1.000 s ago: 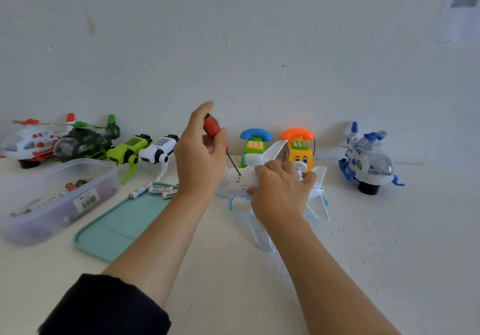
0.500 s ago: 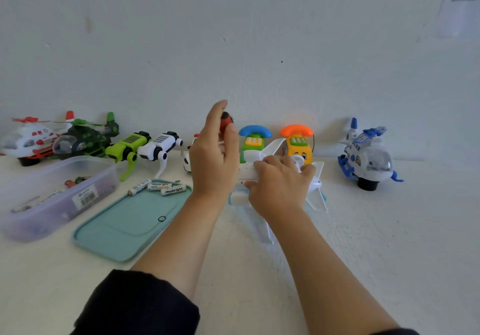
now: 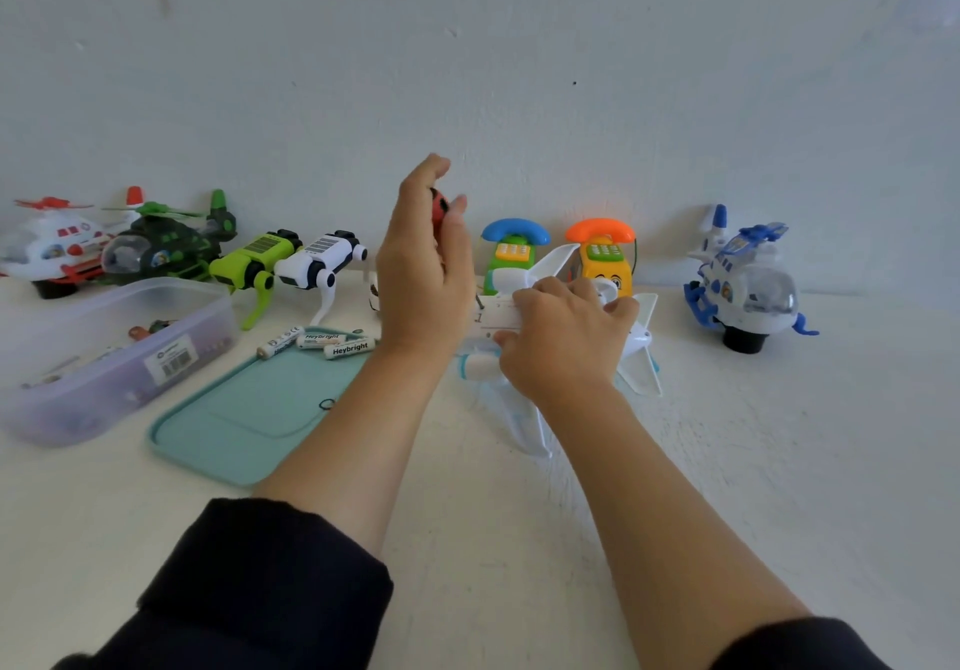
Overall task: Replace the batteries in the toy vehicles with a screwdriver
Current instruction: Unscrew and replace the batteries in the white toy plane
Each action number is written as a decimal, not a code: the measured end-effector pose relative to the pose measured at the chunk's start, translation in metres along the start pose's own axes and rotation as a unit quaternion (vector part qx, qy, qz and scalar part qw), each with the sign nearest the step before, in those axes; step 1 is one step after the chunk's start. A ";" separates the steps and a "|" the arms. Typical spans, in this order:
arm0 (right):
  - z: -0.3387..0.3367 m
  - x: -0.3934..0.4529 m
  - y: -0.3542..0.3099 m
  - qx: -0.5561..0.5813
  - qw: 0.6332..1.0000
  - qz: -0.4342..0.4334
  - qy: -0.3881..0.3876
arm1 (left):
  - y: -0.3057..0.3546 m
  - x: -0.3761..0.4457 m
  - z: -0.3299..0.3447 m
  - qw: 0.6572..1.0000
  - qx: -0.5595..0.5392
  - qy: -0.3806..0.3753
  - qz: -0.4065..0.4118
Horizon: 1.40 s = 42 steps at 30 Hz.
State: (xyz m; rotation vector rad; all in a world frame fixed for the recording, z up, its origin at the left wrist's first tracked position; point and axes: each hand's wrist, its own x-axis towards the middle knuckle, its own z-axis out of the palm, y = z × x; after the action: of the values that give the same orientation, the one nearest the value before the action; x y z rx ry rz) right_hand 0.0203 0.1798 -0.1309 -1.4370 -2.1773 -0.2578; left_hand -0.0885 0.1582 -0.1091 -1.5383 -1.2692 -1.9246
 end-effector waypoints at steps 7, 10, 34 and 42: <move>0.001 -0.002 -0.002 0.005 1.000 0.005 0.002 | -0.003 0.000 -0.005 0.999 0.026 0.028 -0.005; 0.000 -0.002 -0.001 0.007 1.000 0.006 0.003 | -0.001 0.000 -0.005 0.999 -0.010 0.031 -0.025; 0.002 -0.002 -0.001 0.003 1.000 0.006 0.010 | 0.001 0.004 -0.004 0.999 0.049 0.012 0.021; -0.001 -0.001 0.001 0.020 1.000 0.017 0.006 | -0.005 0.005 -0.013 0.998 -0.007 -0.025 -0.059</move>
State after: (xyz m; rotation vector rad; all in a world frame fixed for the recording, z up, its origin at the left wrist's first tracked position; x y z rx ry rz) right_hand 0.0216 0.1790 -0.1309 -1.4446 -2.1353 -0.2084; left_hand -0.1020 0.1513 -0.1069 -1.5599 -1.4000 -1.9806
